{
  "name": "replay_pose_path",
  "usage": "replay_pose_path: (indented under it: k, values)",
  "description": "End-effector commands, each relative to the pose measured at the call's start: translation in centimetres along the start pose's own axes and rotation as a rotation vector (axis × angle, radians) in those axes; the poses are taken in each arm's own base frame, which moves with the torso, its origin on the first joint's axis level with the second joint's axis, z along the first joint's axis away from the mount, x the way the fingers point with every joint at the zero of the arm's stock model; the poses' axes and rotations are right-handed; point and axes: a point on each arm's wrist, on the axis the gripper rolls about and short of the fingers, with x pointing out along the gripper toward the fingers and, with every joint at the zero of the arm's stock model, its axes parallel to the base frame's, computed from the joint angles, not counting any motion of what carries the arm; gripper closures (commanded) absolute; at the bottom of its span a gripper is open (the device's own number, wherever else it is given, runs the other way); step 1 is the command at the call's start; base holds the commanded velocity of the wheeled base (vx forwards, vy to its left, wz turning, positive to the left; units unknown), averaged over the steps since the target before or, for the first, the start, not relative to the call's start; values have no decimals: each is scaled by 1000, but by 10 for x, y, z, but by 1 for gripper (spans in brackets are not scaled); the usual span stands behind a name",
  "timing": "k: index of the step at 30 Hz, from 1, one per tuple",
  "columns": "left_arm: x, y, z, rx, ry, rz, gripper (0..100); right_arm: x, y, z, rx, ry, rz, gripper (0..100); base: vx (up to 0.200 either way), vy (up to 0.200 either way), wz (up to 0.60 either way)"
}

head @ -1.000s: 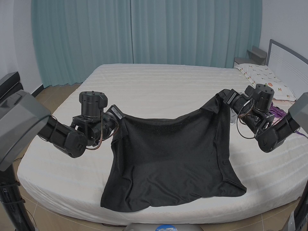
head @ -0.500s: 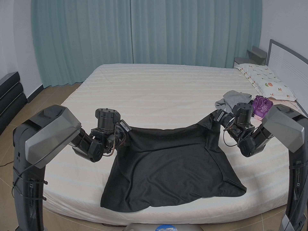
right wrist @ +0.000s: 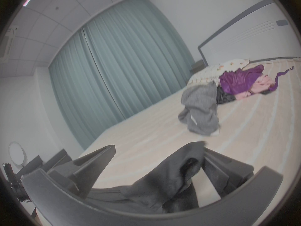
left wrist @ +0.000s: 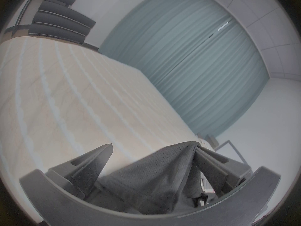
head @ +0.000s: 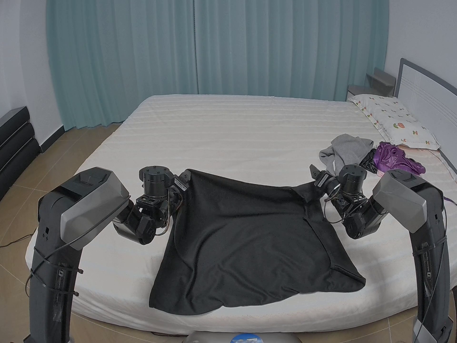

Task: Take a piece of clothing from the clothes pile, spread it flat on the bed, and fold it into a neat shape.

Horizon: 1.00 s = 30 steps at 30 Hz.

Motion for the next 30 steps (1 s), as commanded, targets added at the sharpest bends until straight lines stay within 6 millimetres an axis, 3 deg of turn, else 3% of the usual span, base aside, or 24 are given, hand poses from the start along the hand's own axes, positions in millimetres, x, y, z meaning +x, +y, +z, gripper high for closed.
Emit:
replay_pose_path:
  k: [1, 4, 7, 15, 21, 24, 27, 30]
  values:
    - [3, 11, 13, -20, -62, 24, 0, -1, -4, 9, 5, -34, -16, 0, 0, 0, 0]
    - [4, 20, 7, -1, -2, 65, 0, -8, -10, -2, -12, 57, -39, 0, 0, 0, 0]
    - [-2, 34, -4, 31, 181, 135, 0, -13, -19, -18, -26, 166, -74, 0, 0, 0, 0]
    - [-23, 33, 0, 24, 358, 113, 0, -28, -19, -20, -31, 229, -71, 0, 0, 0, 0]
    - [-29, 26, 29, -35, 300, 100, 0, -41, -17, -21, -49, 278, -63, 0, 0, 0, 0]
    - [-46, 18, 49, -153, 281, 94, 0, -43, -20, -25, -122, 327, -92, 0, 0, 0, 0]
    - [-60, 21, 51, -173, 339, 82, 0, -44, -12, -33, -145, 361, -81, 0, 0, 0, 0]
    - [-59, 25, 55, -201, 349, 82, 0, -43, -1, -44, -177, 398, -64, 0, 0, 0, 0]
